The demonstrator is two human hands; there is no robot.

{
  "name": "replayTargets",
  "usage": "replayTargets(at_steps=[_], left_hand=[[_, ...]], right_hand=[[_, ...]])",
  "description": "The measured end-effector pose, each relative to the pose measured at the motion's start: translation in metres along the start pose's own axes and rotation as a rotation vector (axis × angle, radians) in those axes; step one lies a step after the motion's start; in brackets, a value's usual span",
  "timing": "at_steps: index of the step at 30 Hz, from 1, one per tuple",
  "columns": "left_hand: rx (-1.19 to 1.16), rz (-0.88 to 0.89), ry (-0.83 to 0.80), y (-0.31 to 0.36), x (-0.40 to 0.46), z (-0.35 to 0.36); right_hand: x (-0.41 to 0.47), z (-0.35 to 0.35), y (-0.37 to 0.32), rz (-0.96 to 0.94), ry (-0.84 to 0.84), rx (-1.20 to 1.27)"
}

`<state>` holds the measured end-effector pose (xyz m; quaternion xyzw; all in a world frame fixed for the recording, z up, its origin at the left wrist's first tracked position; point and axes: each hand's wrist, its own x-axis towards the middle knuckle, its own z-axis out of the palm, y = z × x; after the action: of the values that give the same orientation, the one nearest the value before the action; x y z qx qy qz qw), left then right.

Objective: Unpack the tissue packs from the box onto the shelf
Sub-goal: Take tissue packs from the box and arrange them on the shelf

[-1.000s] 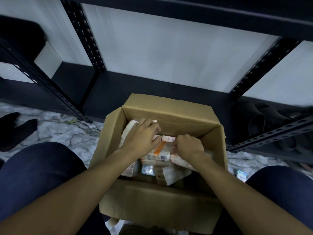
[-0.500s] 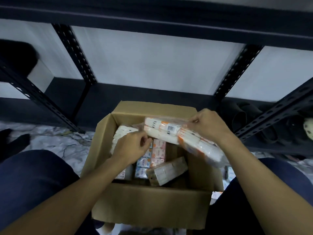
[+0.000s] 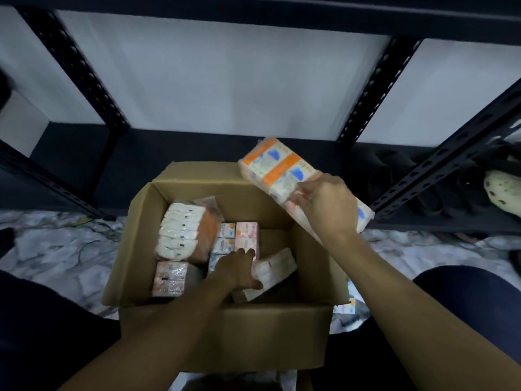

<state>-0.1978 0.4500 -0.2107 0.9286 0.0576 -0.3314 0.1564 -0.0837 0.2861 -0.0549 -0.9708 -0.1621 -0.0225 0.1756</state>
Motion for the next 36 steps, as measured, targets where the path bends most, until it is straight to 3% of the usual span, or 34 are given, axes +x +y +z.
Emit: replayTargets(at_steps=[7, 12, 19, 25, 36], left_hand=[[-0.034, -0.05, -0.101, 0.004, 0.035, 0.022], [-0.258, -0.193, -0.231, -0.008, 0.045, 0.029], [-0.375, -0.206, -0.226, -0.022, 0.037, 0.018], [-0.198, -0.056, 0.037, -0.034, -0.003, -0.023], [-0.234, 0.221, 0.414, -0.077, -0.098, -0.119]], right_hand=[[0.001, 0.031, 0.004, -0.06, 0.0, -0.144], [0.01, 0.04, 0.011, 0.008, -0.08, -0.116], [0.02, 0.038, 0.01, 0.069, -0.115, -0.103], [0.017, 0.028, 0.009, 0.04, -0.09, -0.116], [-0.023, -0.014, 0.0, 0.12, -0.097, 0.101]])
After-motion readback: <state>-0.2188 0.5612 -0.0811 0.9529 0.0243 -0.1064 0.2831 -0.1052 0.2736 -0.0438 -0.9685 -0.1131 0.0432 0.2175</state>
